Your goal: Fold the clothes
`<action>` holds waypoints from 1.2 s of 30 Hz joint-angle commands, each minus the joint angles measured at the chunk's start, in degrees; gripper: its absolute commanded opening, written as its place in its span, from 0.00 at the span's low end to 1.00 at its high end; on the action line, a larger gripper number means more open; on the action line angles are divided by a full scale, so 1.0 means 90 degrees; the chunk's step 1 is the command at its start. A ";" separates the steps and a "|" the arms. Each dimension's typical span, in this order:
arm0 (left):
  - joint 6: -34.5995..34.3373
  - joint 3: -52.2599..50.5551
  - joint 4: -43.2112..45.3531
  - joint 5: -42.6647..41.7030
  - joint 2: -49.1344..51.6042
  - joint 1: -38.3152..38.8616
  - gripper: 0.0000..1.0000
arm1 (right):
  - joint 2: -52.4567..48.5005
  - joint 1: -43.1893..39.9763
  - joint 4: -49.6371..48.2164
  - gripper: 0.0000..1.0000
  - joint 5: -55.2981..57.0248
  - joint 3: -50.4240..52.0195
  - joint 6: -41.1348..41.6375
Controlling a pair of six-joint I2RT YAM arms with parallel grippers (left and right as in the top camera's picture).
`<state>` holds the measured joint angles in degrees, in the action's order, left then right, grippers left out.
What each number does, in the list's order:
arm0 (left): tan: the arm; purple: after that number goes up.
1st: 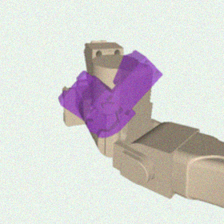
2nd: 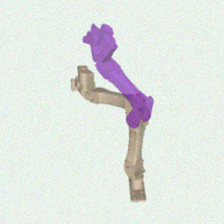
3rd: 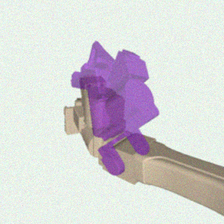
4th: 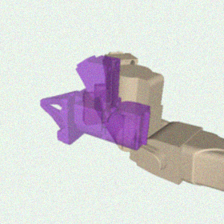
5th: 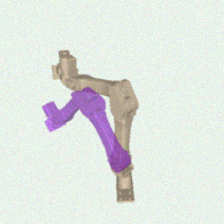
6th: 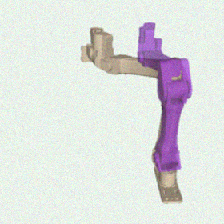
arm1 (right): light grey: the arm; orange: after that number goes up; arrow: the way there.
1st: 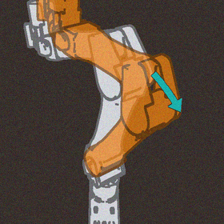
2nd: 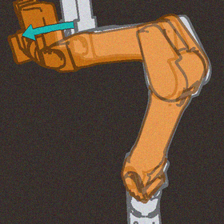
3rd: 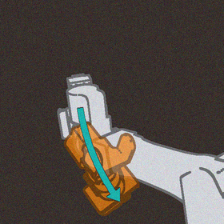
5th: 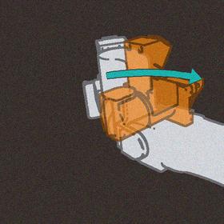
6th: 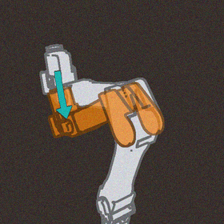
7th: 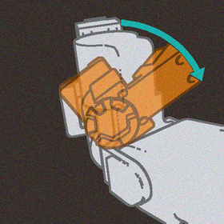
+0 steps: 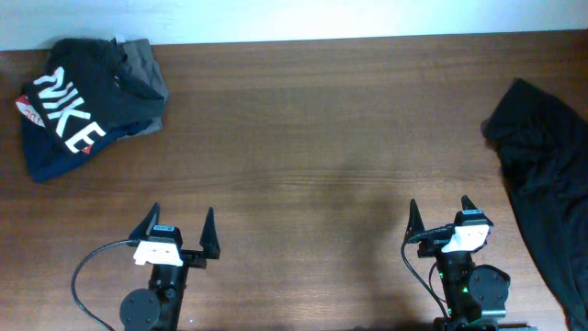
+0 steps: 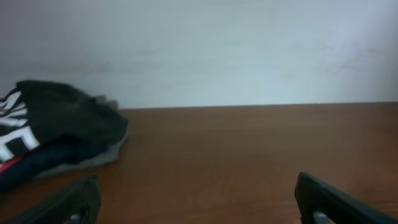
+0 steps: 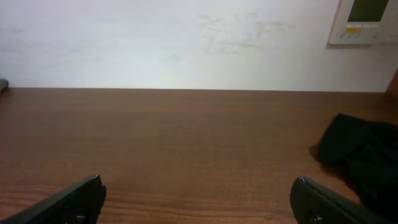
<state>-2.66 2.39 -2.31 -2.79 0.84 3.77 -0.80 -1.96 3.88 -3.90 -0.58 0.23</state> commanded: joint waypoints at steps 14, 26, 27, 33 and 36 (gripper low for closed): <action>-0.0039 -0.0214 -0.0255 0.0146 -0.0061 -0.0148 0.99 | 0.0053 -0.0041 0.0036 0.99 0.0058 0.0029 0.0073; -0.0039 -0.0214 -0.0255 0.0146 -0.0061 -0.0146 0.99 | 0.0053 -0.0041 0.0036 0.99 0.0058 0.0029 0.0073; -0.0039 -0.0214 -0.0255 0.0146 -0.0061 -0.0148 0.99 | 0.0053 -0.0041 0.0036 0.99 0.0058 0.0029 0.0073; -0.0039 -0.0214 -0.0255 0.0146 -0.0061 -0.0146 0.99 | 0.0053 -0.0041 0.0036 0.99 0.0058 0.0029 0.0073; -0.0039 -0.0214 -0.0255 0.0146 -0.0061 -0.0146 0.99 | 0.0053 -0.0041 0.0036 0.99 0.0058 0.0029 0.0073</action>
